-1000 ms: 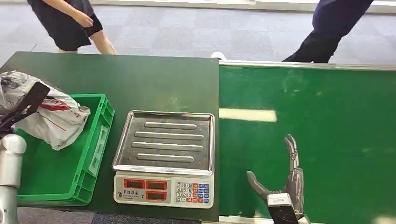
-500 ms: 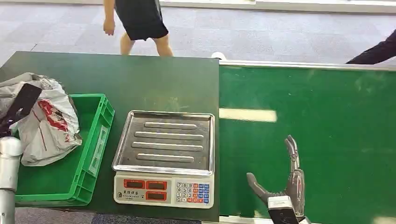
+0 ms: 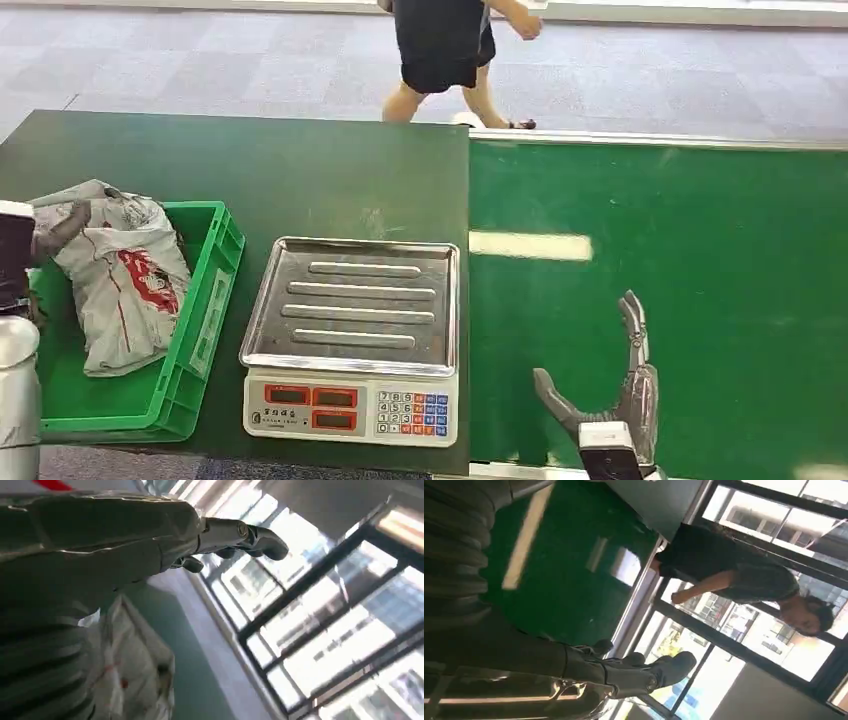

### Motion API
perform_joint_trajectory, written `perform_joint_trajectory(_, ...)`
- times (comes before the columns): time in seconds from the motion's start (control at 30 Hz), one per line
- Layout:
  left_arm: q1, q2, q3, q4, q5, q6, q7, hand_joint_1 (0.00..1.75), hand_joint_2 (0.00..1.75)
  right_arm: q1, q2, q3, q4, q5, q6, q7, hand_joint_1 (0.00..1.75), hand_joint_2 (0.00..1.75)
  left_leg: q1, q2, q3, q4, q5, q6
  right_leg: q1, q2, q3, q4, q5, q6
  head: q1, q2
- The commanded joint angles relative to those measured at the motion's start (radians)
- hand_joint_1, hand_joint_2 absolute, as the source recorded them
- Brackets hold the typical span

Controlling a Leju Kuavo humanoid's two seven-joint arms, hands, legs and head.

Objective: Moved the parcel from conveyor to table for the left to box.

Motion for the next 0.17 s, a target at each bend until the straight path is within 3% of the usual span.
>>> perform_joint_trajectory(0.03, 0.170, -0.102, 0.042, -0.201, 0.224, -0.252, -0.080, 0.00, 1.75, 0.002, 0.016, -0.067, 0.030, 0.000, 0.039, -0.019, 0.00, 1.75, 0.000, 0.000, 0.001, -0.001, 0.000, 0.001, 0.000, 0.000, 0.001, -0.001, 0.000, -0.002, 0.000, 0.000)
perform_joint_trajectory(0.1, 0.242, -0.181, 0.084, -0.301, 0.378, -0.266, -0.194, 0.00, 1.75, -0.005, 0.022, -0.067, 0.037, -0.001, 0.045, -0.020, 0.00, 1.75, 0.000, 0.003, 0.001, -0.001, 0.000, 0.001, 0.000, 0.002, 0.000, -0.001, 0.000, -0.002, 0.000, 0.000)
perform_joint_trajectory(0.17, 0.331, -0.255, 0.049, -0.395, 0.402, -0.210, -0.254, 0.00, 1.75, -0.002, 0.022, -0.065, 0.032, -0.005, 0.040, -0.020, 0.00, 1.75, -0.001, 0.003, 0.003, -0.003, 0.000, 0.002, 0.000, 0.003, 0.002, -0.003, 0.000, -0.002, 0.000, 0.000)
